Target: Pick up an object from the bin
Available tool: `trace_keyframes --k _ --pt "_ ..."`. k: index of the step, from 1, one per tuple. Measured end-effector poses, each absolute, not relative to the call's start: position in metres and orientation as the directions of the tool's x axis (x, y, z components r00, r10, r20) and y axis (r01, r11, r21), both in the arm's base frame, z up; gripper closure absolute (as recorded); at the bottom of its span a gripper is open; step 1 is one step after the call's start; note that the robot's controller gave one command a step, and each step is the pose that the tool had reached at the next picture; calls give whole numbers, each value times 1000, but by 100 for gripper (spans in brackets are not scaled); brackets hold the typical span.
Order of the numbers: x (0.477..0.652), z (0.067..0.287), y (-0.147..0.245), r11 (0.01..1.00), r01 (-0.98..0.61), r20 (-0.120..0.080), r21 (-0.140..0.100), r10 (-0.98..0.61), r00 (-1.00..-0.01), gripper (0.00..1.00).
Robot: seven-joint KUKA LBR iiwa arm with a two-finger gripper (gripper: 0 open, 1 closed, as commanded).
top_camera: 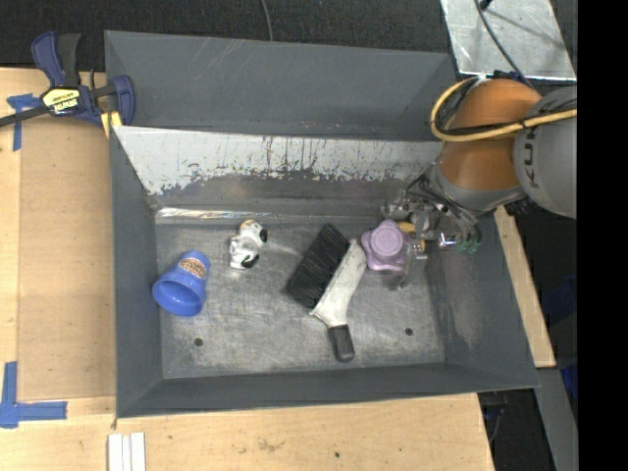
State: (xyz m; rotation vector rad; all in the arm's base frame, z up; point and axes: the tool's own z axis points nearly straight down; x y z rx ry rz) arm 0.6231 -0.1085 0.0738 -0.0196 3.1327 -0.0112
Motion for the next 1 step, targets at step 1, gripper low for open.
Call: trace_keyframes --k 1 --pt "630 77 -115 1000 -2 -7 -1 -2 -1000 100"
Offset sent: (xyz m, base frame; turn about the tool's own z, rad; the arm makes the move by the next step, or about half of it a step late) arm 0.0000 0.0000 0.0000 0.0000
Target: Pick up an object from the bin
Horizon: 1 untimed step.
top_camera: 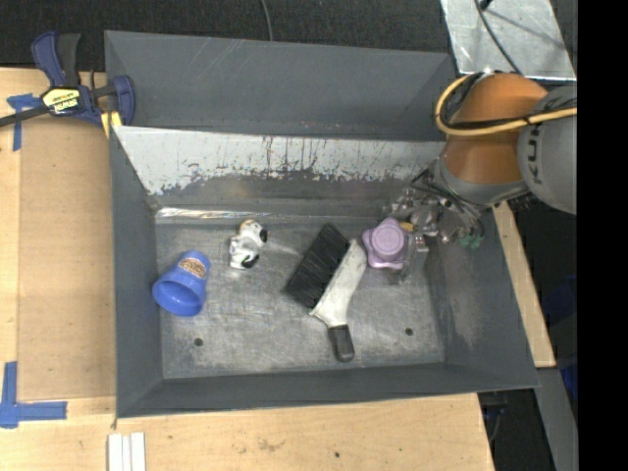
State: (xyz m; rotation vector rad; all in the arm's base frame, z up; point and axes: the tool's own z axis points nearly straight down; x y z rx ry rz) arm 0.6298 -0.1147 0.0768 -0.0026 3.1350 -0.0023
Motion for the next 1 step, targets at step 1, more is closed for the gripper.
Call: trace_keyframes --k 1 --pt "630 77 -115 1000 -2 -7 -2 -2 -1000 100"
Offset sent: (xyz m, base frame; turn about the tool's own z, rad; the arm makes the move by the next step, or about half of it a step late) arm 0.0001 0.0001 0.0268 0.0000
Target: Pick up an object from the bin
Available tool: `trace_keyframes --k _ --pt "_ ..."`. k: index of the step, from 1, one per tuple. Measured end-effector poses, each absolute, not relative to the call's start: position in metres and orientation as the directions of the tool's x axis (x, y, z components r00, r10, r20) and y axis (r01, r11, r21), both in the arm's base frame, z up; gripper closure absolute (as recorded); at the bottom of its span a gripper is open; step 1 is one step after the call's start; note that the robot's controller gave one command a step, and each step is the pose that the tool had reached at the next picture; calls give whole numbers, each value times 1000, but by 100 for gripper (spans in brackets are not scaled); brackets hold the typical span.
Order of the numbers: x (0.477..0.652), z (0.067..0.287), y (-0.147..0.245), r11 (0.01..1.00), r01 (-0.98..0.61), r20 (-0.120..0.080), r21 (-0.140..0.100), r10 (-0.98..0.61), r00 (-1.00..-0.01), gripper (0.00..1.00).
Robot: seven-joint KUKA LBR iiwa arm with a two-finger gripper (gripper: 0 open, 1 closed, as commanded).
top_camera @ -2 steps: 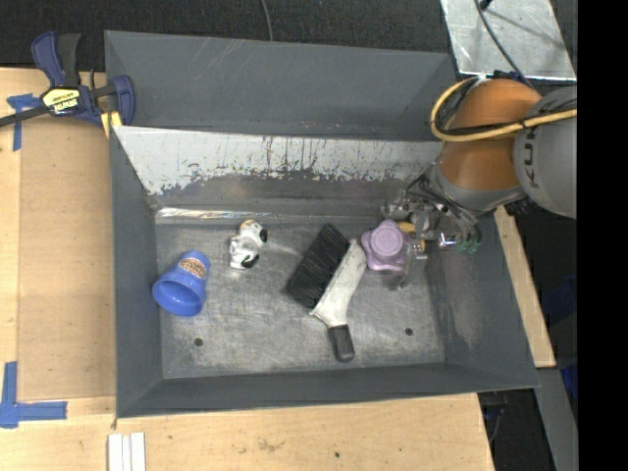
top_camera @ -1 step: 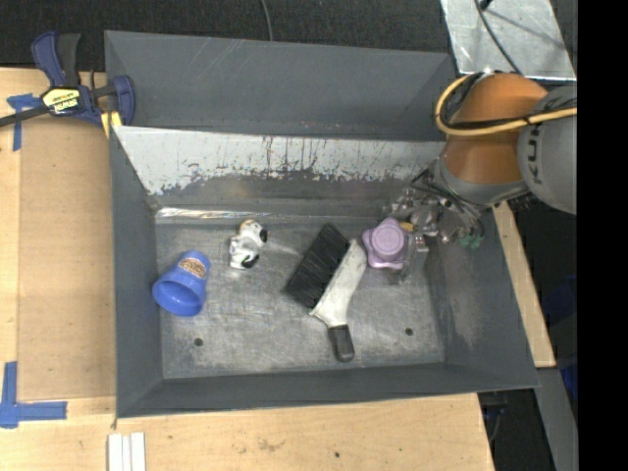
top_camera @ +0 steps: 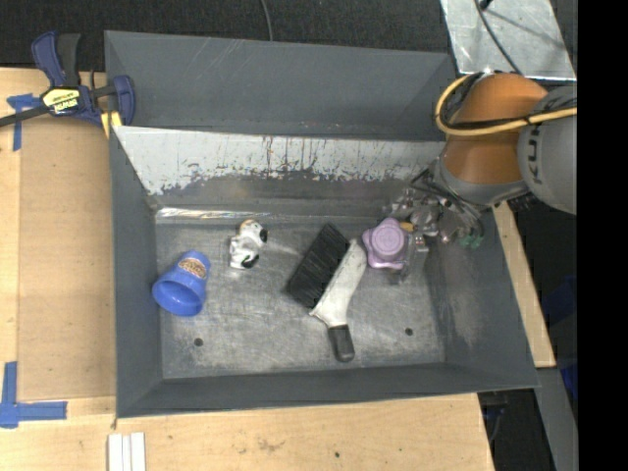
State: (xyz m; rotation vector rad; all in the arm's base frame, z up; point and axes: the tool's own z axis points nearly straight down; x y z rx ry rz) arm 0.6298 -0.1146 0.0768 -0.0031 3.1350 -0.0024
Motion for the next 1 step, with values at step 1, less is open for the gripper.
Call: trace_keyframes --k 1 --pt "632 106 -115 1000 -4 -9 -2 -4 -1000 100"
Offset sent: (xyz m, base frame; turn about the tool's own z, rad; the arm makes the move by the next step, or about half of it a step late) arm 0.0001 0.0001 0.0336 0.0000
